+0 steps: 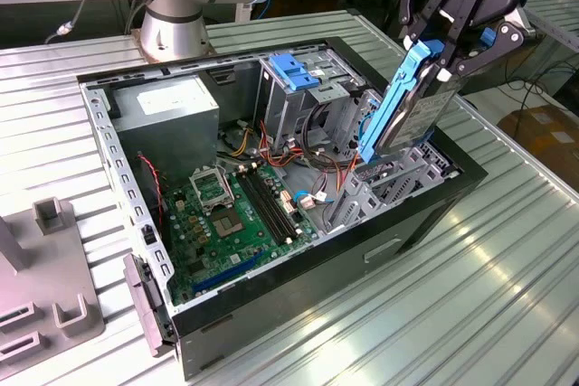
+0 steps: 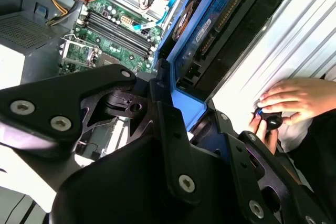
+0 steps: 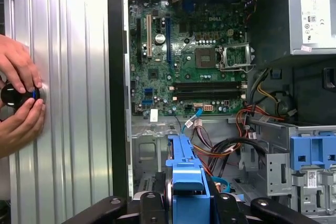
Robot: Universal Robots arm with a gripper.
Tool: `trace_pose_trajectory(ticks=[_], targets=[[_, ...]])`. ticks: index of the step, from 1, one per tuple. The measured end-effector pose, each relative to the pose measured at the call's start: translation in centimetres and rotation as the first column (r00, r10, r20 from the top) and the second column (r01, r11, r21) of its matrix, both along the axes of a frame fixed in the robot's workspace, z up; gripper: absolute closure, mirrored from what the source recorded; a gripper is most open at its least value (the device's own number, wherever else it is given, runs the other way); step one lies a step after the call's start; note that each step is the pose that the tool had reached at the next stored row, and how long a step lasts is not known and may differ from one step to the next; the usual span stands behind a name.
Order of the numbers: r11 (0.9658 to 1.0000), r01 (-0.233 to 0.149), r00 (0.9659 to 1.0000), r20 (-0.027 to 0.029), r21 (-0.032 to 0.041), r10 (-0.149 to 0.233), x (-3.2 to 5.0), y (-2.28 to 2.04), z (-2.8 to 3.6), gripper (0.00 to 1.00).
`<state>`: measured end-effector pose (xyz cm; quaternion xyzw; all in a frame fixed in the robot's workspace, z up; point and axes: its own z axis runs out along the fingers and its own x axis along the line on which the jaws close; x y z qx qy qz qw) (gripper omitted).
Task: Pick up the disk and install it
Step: 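Insert the disk into the insertion slot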
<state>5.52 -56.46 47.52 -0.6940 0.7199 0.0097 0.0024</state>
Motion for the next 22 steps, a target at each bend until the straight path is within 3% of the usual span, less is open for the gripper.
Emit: trace_pose_trajectory(ticks=[4, 13, 22], targets=[[1.0, 0.0, 1.0, 0.0, -0.0005, 0.0, 0.13, -0.03, -0.53, 0.63], [1.0, 0.0, 1.0, 0.0, -0.0004, 0.0, 0.2, -0.03, -0.65, 0.63], [1.0, 0.0, 1.0, 0.0, -0.0006, 0.0, 0.44, -0.2, -1.26, 0.63]])
